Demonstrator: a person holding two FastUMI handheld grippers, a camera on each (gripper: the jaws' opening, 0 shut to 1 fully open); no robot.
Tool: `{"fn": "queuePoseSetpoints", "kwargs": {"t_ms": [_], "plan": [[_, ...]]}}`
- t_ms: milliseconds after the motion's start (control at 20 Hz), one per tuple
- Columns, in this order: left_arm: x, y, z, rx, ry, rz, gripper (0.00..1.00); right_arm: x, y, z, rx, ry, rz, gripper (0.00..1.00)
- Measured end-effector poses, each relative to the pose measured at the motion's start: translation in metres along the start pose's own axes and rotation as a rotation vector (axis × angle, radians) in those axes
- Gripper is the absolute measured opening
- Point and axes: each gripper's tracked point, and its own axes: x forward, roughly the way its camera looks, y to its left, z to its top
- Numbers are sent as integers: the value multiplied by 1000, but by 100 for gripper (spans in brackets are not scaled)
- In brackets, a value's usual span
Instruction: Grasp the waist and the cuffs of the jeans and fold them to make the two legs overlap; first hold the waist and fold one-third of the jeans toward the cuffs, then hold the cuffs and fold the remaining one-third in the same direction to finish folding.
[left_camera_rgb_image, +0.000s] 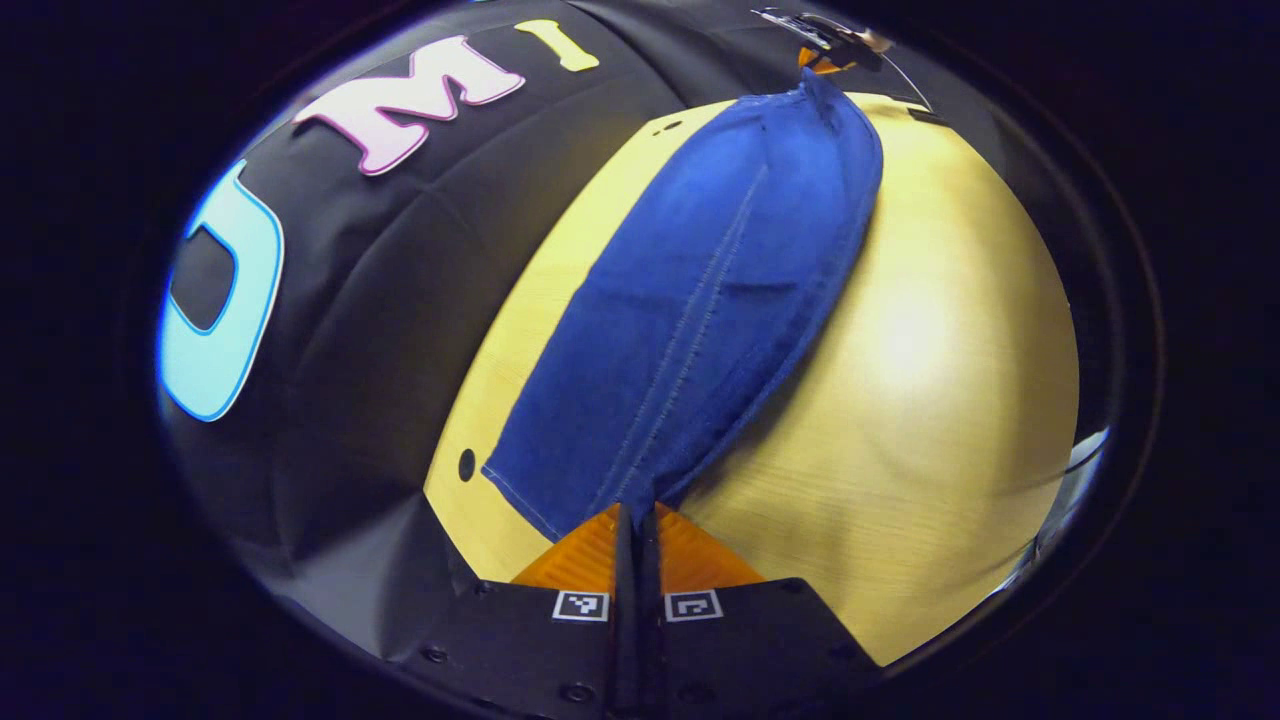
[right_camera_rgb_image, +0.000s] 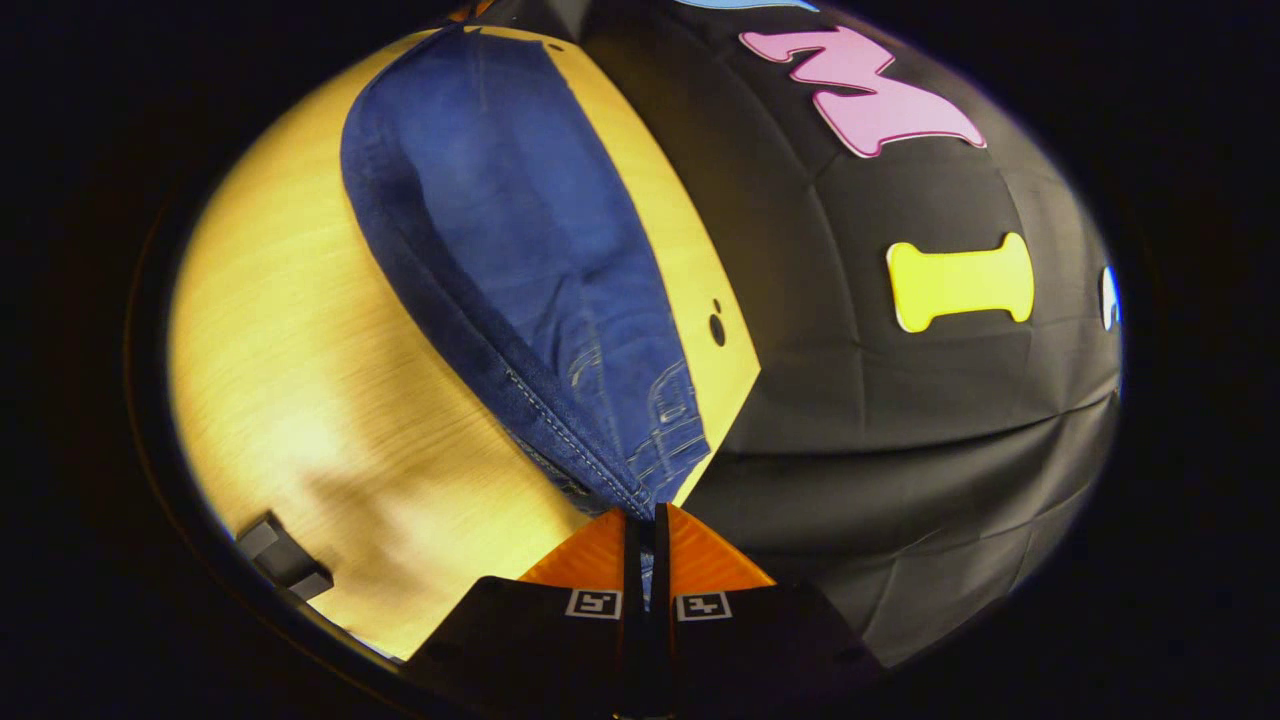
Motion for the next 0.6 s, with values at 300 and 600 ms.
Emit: {"fn": "queuePoseSetpoints", "kwargs": {"t_ms": [300, 600], "plan": [[14, 65, 36, -167, -42, 76, 6, 30, -81, 47, 157, -69, -149, 5], [55, 121, 53, -308, -70, 132, 6, 87, -119, 76, 244, -82, -224, 5]]}}
